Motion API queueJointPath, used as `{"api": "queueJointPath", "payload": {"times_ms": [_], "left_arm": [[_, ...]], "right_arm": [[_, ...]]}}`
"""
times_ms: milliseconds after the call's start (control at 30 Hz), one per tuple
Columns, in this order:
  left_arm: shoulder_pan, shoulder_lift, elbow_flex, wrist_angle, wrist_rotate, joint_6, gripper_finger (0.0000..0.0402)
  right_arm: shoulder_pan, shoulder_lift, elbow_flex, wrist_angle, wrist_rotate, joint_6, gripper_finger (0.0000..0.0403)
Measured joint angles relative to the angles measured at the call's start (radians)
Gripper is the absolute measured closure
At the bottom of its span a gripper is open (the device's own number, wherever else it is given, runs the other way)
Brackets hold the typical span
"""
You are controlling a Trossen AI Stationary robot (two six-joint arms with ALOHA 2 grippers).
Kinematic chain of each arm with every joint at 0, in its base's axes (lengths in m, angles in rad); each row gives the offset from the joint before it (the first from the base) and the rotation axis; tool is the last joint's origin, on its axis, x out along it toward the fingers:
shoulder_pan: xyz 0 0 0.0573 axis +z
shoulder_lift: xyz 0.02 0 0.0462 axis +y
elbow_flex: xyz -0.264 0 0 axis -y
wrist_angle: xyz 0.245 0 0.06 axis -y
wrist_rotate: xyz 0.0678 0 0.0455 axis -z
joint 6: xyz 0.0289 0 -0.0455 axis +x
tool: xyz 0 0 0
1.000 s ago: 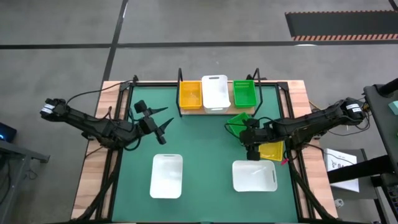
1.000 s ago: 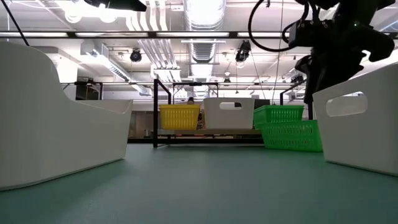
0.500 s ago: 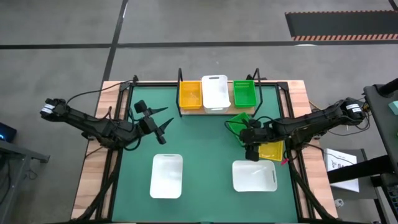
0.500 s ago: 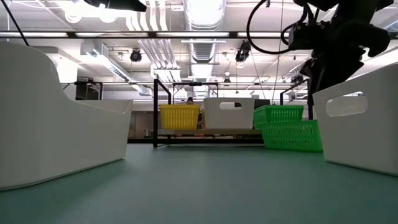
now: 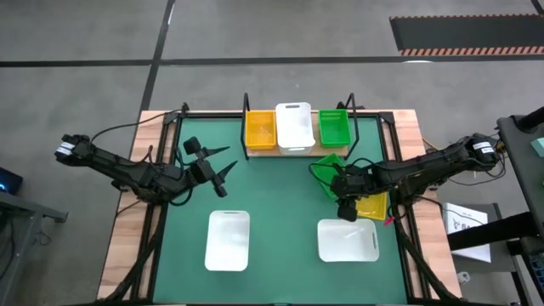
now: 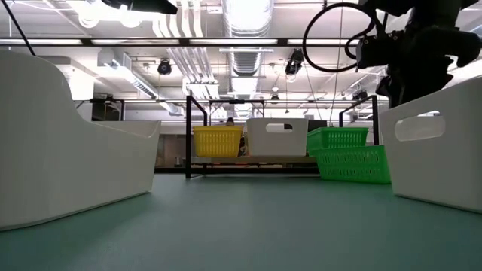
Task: Stack baskets on shelf by color
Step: Stack the green bin on top of the green bin on the shelf
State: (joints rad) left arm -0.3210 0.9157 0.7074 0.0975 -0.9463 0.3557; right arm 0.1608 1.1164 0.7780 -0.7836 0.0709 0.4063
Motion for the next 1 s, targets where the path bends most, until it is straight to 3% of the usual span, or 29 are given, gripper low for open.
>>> {"api": "queueJointPath", "payload": {"times_ms": [333,500,667,1000], "left_arm": [[0.0,0.0,0.0,0.0,0.0,0.0,0.0198],[0.0,0.0,0.0,0.0,0.0,0.0,0.0198],[0.0,0.0,0.0,-0.001,0.0,0.0,0.0198],[0.0,0.0,0.0,-0.001,0.0,-0.002,0.0198]], "right_arm": [[-0.001,0.0,0.035,-0.032,0.011,0.018,0.0245],[-0.001,0.068,0.062,-0.095,0.013,0.029,0.0245],[0.0,0.185,0.162,-0.312,0.021,-0.042,0.0245],[-0.002,0.221,0.221,-0.33,0.072,-0.159,0.0245]]}}
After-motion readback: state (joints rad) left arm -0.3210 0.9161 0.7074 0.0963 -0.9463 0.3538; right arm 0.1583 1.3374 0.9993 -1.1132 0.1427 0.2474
